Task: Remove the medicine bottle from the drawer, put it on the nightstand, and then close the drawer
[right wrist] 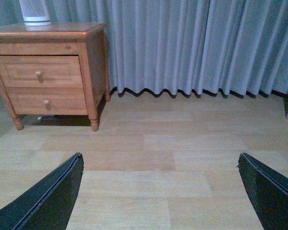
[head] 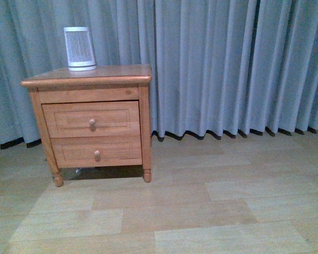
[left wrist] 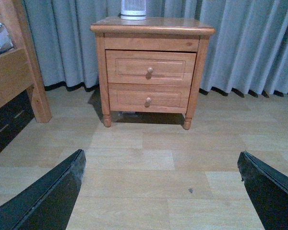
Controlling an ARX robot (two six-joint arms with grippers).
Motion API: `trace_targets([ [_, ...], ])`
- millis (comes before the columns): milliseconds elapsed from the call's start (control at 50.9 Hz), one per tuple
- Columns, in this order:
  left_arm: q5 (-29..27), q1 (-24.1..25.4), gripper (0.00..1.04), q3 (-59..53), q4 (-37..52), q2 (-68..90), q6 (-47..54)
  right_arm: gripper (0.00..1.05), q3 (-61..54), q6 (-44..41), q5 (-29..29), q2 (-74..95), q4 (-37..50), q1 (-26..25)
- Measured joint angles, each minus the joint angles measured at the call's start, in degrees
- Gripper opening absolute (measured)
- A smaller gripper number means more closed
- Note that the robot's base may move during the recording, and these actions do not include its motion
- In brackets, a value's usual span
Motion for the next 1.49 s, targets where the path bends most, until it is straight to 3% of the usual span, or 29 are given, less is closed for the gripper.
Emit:
trace_targets([
  [1374,0.00,-0.02,0.98,0.02,0.00,0.00,0.02,0.98,0.00,0.00,-0.02,0.02,0.00,0.00],
  [1492,-5.49,0.20,0.98,5.20,-4.50,10.29,-2.80,0.98,0.00,0.00,0.00,0.02,0.00,0.00],
])
